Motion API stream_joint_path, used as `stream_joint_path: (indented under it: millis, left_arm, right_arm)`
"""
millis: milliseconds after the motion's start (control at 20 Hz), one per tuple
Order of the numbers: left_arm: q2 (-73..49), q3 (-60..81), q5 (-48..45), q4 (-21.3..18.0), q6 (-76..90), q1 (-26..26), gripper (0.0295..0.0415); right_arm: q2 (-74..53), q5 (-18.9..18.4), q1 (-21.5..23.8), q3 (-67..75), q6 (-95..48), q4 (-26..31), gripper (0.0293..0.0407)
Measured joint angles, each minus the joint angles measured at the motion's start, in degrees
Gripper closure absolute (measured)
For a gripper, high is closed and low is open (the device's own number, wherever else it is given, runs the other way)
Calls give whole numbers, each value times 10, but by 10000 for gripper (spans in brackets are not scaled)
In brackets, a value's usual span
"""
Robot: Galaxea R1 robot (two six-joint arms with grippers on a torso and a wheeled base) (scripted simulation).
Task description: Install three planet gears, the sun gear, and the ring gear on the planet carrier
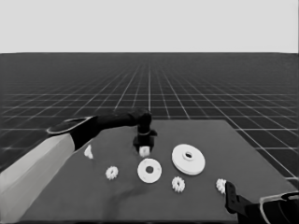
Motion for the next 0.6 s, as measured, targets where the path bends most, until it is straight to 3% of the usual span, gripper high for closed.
stream_joint_path:
  millis: [100, 250, 600]
  left_arm:
    - [5, -9, 0, 0, 3, 0, 398]
    - [23, -62, -32, 59, 32, 67, 398]
    - [30, -82, -42, 71, 43, 82, 398]
  right_arm:
    - [0, 0, 0, 0, 0, 0, 315]
    - [0, 0, 0, 0, 0, 0, 315]
    - [0, 0, 0, 0, 0, 0, 315]
